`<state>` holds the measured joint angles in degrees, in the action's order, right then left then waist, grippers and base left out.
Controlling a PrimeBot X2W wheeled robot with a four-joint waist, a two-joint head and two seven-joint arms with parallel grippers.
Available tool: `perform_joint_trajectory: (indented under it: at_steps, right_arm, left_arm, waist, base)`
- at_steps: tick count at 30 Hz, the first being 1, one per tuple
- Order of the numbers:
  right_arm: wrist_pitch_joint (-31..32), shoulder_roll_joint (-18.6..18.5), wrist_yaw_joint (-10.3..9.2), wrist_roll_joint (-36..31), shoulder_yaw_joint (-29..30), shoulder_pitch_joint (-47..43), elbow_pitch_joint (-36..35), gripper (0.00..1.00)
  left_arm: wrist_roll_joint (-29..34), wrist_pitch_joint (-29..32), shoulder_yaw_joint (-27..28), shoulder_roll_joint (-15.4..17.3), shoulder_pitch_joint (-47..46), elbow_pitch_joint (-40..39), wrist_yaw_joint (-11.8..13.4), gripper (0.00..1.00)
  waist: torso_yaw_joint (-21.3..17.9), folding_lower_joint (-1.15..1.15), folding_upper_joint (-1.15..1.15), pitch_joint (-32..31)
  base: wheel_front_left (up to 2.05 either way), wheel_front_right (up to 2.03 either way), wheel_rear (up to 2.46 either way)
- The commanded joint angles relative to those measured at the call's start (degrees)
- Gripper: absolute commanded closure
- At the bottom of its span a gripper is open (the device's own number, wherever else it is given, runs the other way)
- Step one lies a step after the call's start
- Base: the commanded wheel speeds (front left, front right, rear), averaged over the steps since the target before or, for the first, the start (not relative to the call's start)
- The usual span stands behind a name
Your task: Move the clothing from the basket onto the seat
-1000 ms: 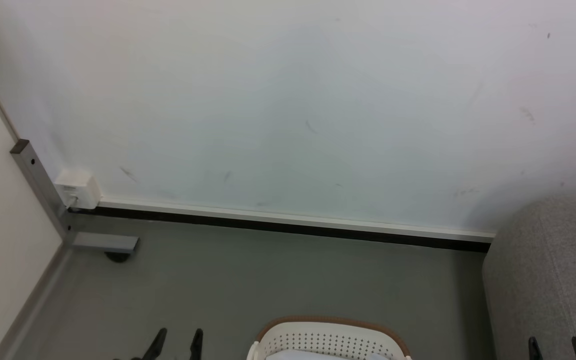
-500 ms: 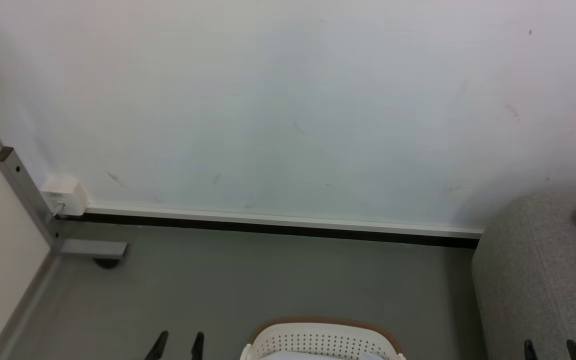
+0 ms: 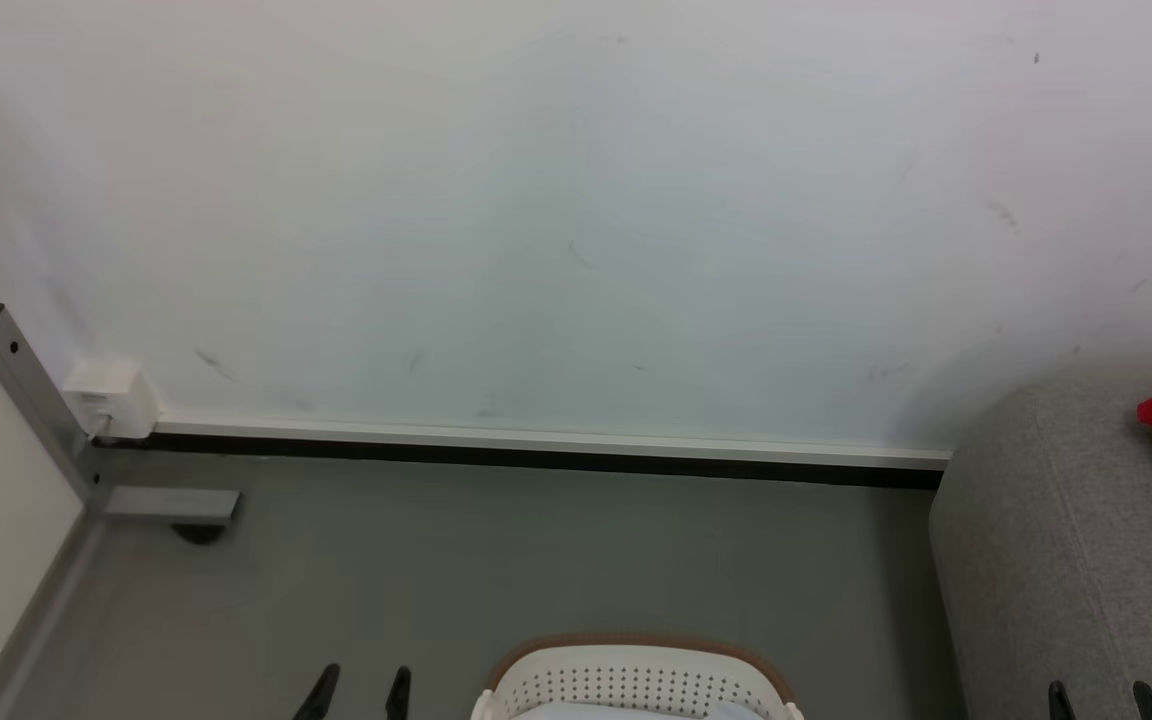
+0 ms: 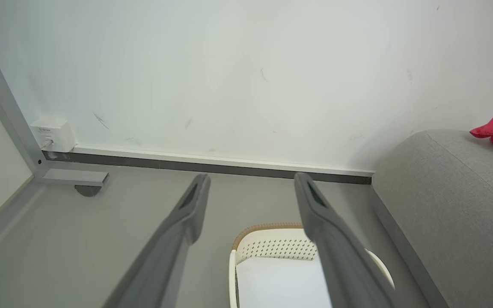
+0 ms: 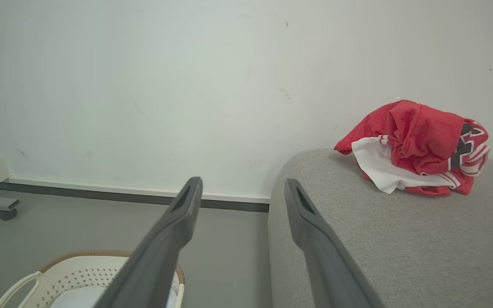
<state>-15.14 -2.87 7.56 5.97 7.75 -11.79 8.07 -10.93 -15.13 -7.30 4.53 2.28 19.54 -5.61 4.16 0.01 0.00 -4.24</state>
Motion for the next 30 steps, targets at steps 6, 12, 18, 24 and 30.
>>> perform_joint_trajectory:
  at_steps: [6,12,18,24,30]
  right_arm:
    - [0.00,-0.06,-0.15,0.05,0.24,0.75,0.50,0.00]
    - [0.00,0.00,0.00,0.09,0.14,0.32,0.81,1.00]
    - [0.79,0.74,0.00,2.07,0.23,0.52,3.40,1.00]
    - [2.39,0.67,-0.01,8.03,0.24,1.88,3.66,1.00]
    - [3.86,0.59,-0.01,14.78,-0.07,3.12,3.61,1.00]
  left_arm:
    - [1.19,-0.03,0.71,-0.42,-0.23,0.71,-0.84,0.00]
    - [0.66,0.00,0.53,-0.57,-0.14,0.90,-1.01,1.00]
    - [-1.21,0.79,0.64,-0.85,0.34,2.96,-1.01,1.00]
    - [-6.84,2.37,1.68,-0.91,-0.40,2.43,-1.07,1.00]
    - [-13.23,3.92,2.62,-0.97,-1.03,1.59,-1.15,1.00]
  waist:
    - [-0.25,-0.01,0.00,-0.07]
    - [-0.29,0.00,0.00,-0.21]
    - [-0.37,0.00,0.00,-0.16]
    - [-0.52,0.00,0.00,0.02]
    - [-0.71,0.00,0.00,0.24]
  base:
    - [0.00,0.00,0.00]
    - [0.00,0.00,0.00]
    - [0.00,0.00,0.00]
    - [0.00,0.00,0.00]
    - [0.00,0.00,0.00]
